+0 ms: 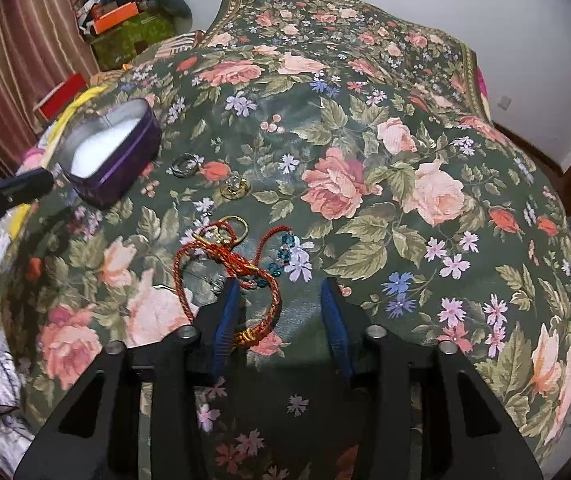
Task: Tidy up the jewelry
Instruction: 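Carry the ring with the left tool while the right tool carries the bracelet toward the tin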
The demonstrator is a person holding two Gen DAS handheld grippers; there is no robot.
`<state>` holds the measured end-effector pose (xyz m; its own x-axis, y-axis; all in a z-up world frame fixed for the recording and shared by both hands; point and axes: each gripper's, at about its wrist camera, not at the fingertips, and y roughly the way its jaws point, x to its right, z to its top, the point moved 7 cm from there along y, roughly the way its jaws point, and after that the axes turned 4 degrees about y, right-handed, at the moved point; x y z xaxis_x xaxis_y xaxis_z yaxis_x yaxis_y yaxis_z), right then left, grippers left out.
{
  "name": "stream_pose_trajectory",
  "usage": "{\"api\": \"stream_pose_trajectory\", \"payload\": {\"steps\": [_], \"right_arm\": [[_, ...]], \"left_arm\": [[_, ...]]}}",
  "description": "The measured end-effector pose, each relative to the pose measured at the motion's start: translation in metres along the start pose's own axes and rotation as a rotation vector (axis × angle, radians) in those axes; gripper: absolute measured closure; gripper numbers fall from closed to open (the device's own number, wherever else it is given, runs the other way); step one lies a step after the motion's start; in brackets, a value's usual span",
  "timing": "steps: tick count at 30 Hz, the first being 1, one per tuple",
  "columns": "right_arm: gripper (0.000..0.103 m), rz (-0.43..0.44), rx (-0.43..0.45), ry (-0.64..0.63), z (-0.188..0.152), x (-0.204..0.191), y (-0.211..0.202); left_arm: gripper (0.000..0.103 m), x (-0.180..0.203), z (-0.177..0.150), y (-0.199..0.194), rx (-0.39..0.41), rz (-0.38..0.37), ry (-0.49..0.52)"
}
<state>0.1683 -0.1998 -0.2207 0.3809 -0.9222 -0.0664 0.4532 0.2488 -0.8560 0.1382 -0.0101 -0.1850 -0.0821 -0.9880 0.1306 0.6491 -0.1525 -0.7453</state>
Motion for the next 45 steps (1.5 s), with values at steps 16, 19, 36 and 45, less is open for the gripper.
{"api": "stream_pose_trajectory", "payload": {"steps": [16, 19, 36, 45], "right_arm": [[0.1, -0.007, 0.1, 0.019, 0.009, -0.002, -0.025], [0.1, -0.003, 0.138, 0.01, 0.018, -0.006, -0.037], [0.1, 0.135, 0.298, -0.027, 0.061, -0.065, -0.078], [0.1, 0.198, 0.29, -0.054, 0.077, -0.094, -0.063]], "left_arm": [[0.089, 0.005, 0.005, -0.016, 0.035, 0.006, 0.009], [0.089, 0.005, 0.009, -0.024, 0.051, 0.01, 0.008], [0.089, -0.004, 0.023, -0.055, 0.123, 0.037, 0.014], [0.089, -0.013, 0.033, -0.042, 0.125, 0.027, 0.005]]}}
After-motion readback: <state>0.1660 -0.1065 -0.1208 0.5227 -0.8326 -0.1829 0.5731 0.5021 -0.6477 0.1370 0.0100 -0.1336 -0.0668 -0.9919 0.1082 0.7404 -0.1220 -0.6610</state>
